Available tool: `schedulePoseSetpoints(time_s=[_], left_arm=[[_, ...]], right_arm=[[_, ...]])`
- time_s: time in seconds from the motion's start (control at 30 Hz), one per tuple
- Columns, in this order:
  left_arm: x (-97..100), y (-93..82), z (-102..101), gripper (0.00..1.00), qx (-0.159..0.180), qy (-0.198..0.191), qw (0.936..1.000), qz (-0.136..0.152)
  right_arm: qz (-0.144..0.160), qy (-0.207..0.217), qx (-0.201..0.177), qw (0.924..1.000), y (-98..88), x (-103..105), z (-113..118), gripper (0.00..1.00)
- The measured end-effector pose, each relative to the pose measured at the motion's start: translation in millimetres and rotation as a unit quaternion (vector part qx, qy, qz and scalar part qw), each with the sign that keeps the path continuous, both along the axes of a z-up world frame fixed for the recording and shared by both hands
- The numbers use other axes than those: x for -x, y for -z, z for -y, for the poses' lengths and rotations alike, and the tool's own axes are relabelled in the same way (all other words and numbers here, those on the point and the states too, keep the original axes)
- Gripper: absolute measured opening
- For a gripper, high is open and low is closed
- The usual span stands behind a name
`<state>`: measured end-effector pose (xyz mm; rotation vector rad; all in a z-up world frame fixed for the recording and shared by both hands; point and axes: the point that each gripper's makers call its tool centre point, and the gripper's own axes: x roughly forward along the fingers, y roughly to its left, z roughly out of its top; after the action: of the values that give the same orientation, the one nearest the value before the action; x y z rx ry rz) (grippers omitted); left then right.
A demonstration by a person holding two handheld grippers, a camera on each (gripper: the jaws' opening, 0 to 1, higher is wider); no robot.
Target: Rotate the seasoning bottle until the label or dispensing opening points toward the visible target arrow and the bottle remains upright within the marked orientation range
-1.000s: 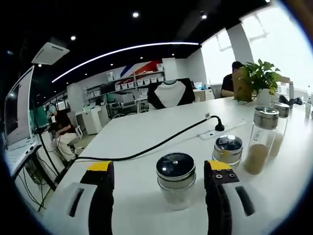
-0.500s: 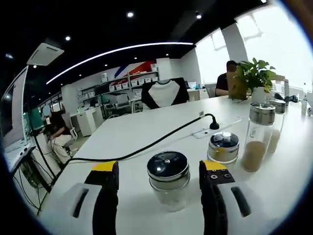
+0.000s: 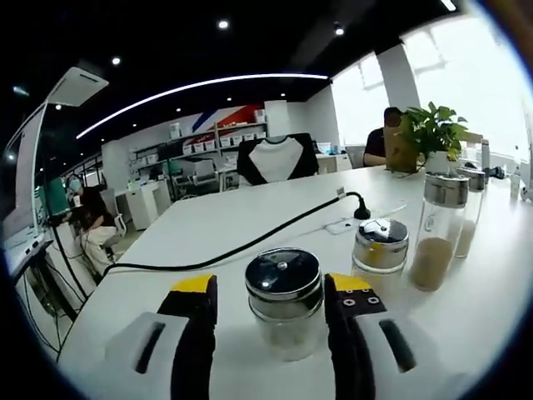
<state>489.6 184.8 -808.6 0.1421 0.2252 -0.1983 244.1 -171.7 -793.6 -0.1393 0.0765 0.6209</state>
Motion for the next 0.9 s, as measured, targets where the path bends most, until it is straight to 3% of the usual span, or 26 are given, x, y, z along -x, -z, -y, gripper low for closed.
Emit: schedulePoseSetpoints(time_s=[0.4, 0.9], left_arm=[[3.9, 0.2, 13.9, 0.38, 0.006, 0.027, 0.9996, 0.008], [7.6, -0.8, 14.2, 0.37, 0.017, 0.013, 0.9997, 0.016]], right_arm=[[0.004, 0.001, 0.000, 1.0000, -3.7, 1.4, -1.2, 0.77], [0.003, 0.003, -0.004, 1.0000, -3.3, 2.3, -1.2, 0.77]])
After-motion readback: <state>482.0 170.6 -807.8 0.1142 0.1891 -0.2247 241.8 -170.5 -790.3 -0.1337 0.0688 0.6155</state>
